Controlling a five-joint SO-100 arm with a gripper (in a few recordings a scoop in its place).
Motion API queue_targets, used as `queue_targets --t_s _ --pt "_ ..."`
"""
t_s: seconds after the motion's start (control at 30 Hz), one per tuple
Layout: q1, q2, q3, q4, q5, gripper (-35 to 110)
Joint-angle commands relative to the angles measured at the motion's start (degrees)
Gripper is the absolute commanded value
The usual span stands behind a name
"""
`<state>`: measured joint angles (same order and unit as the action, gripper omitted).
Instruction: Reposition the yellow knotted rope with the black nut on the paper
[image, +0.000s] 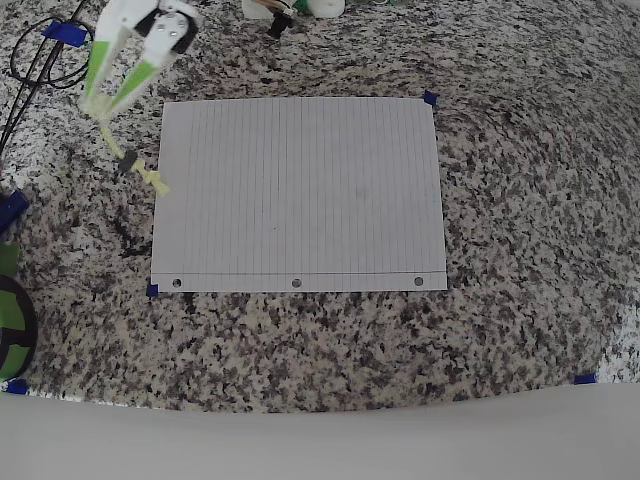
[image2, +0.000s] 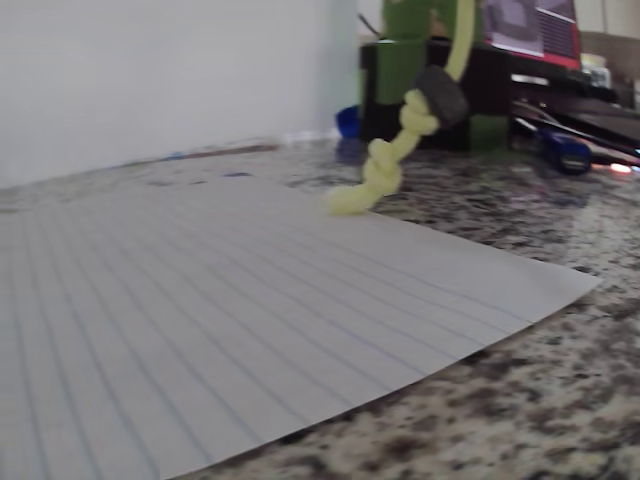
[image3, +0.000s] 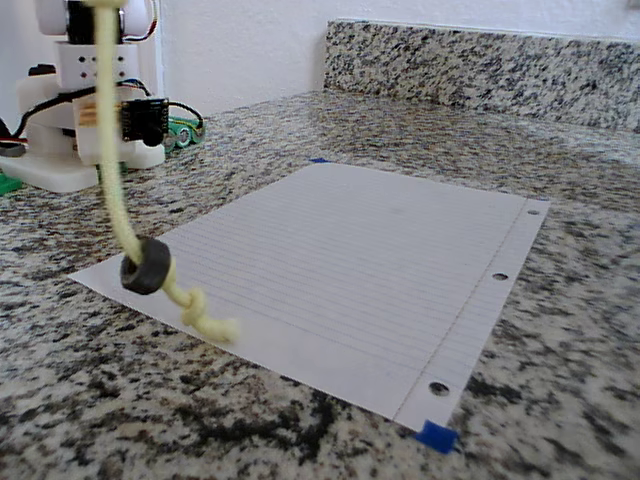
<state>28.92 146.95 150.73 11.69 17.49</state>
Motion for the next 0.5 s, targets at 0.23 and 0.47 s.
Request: queue_targets --t_s 0.23,0.47 --pt "-16.3 21.4 13.7 5.6 8.6 0" --pt "-27.1 29.8 23.6 8.3 10.3 0"
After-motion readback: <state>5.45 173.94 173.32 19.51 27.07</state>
